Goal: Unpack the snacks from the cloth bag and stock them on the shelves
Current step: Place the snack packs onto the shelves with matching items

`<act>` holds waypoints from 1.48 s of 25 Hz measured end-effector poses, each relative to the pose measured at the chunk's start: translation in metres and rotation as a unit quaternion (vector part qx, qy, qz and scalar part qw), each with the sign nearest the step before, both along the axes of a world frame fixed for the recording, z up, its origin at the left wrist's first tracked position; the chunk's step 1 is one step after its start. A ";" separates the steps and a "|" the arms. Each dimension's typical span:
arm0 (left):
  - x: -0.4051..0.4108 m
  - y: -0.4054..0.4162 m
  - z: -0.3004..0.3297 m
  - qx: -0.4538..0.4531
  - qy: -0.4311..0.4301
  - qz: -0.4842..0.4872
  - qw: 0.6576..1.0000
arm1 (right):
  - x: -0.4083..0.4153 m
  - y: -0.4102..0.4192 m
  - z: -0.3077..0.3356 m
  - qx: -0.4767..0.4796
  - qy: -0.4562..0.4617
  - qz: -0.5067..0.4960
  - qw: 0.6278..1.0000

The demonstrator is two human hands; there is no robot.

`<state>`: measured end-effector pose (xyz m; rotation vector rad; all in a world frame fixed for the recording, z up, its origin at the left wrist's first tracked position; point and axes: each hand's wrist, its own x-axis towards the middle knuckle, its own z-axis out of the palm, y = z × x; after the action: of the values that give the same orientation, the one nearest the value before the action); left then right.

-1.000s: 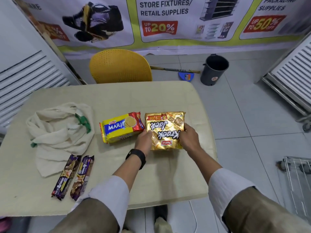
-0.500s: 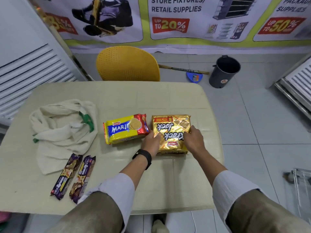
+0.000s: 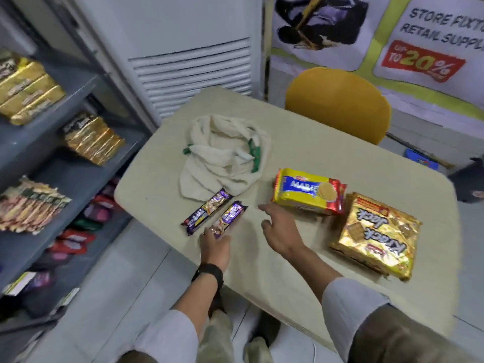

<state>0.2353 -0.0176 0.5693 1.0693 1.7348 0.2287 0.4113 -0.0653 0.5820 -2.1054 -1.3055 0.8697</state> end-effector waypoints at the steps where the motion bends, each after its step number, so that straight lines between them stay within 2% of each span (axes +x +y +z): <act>1: -0.012 0.006 -0.007 -0.025 0.002 0.014 1.000 | -0.008 0.015 -0.011 -0.039 0.007 0.030 0.999; 4: -0.036 0.020 -0.026 -0.079 -0.034 0.091 0.992 | -0.017 0.053 -0.036 -0.106 0.005 0.041 0.994; 9: -0.043 0.029 -0.042 -0.098 -0.084 0.115 0.985 | -0.027 0.090 -0.057 -0.102 0.039 0.037 0.993; 13: -0.044 0.028 -0.040 -0.094 -0.081 0.127 0.984 | -0.030 0.093 -0.057 -0.086 0.057 0.028 0.994; 16: -0.053 0.029 -0.033 -0.075 -0.107 0.120 0.984 | -0.029 0.092 -0.049 -0.063 0.094 -0.014 0.993; 20: -0.066 0.042 -0.011 -0.036 -0.182 0.141 0.972 | -0.032 0.106 -0.030 -0.034 0.133 -0.060 0.989; 24: -0.075 0.070 0.003 0.058 -0.162 0.127 0.977 | -0.042 0.134 -0.020 -0.022 0.131 -0.085 0.988; 28: -0.076 0.083 -0.004 0.072 -0.177 0.091 0.977 | -0.046 0.155 -0.029 -0.044 0.147 -0.117 0.981; 32: -0.078 0.074 -0.026 0.059 -0.200 0.103 0.973 | -0.044 0.160 -0.042 -0.052 0.152 -0.138 0.977; 37: -0.081 0.068 -0.043 0.065 -0.184 0.092 0.976 | -0.046 0.157 -0.050 -0.061 0.147 -0.133 0.978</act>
<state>0.1539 0.0502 0.5267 0.8922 1.4956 0.6255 0.3657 0.0920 0.5323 -2.0833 -0.8156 1.1135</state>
